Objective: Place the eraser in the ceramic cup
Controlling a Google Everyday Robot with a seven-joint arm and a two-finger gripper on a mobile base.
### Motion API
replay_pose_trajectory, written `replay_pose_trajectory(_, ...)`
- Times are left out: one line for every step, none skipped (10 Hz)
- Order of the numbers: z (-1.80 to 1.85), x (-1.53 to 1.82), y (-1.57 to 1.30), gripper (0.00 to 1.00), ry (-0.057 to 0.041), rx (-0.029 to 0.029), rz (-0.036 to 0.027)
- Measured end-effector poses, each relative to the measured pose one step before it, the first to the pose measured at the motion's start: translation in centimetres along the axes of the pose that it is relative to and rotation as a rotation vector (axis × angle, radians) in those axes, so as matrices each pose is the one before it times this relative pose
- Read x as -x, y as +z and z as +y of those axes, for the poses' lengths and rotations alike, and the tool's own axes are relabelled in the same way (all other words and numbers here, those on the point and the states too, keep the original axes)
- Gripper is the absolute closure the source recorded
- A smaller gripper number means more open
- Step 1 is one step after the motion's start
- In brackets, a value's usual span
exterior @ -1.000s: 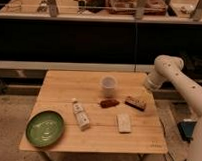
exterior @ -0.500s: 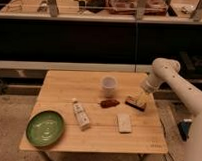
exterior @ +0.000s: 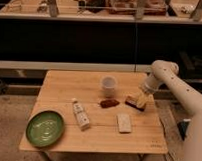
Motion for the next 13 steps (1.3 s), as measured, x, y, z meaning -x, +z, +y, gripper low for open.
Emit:
replay_pose_trajectory(-0.073,-0.106,0.284,0.20,-0.00180,0.00090,-0.00292)
replay_pose_trajectory(0.012,-0.166,0.299,0.20,-0.00002,0.00188,-0.00054)
replay_pose_trajectory(-0.068,0.001,0.179,0.20,-0.00122,-0.00023,-0.00404)
replay_pose_trajectory(0.010,-0.100,0.422,0.20,-0.00161,0.00249,-0.00422)
replay_pose_trajectory(-0.094,-0.041,0.245,0.20,-0.00411,0.00003,-0.00335)
replay_pose_trajectory(-0.051,-0.076,0.250,0.20,-0.00270,0.00113,-0.00088)
replay_pose_trajectory(-0.073,-0.003,0.216,0.20,-0.00363,0.00017,-0.00221)
replay_pose_trajectory(-0.030,-0.108,0.310,0.20,-0.00310,0.00141,-0.00217)
replay_pose_trajectory(-0.035,0.010,0.191,0.20,-0.00198,0.00043,-0.00277)
replay_pose_trajectory(0.009,-0.045,0.315,0.20,-0.00276,0.00253,-0.00408)
replay_pose_trajectory(-0.099,-0.108,0.577,0.20,-0.00943,0.00380,-0.00740)
replay_pose_trajectory(-0.062,-0.059,0.214,0.20,-0.00377,0.00114,-0.00366)
replay_pose_trajectory(-0.104,-0.047,0.290,0.20,-0.00406,0.00191,-0.00713)
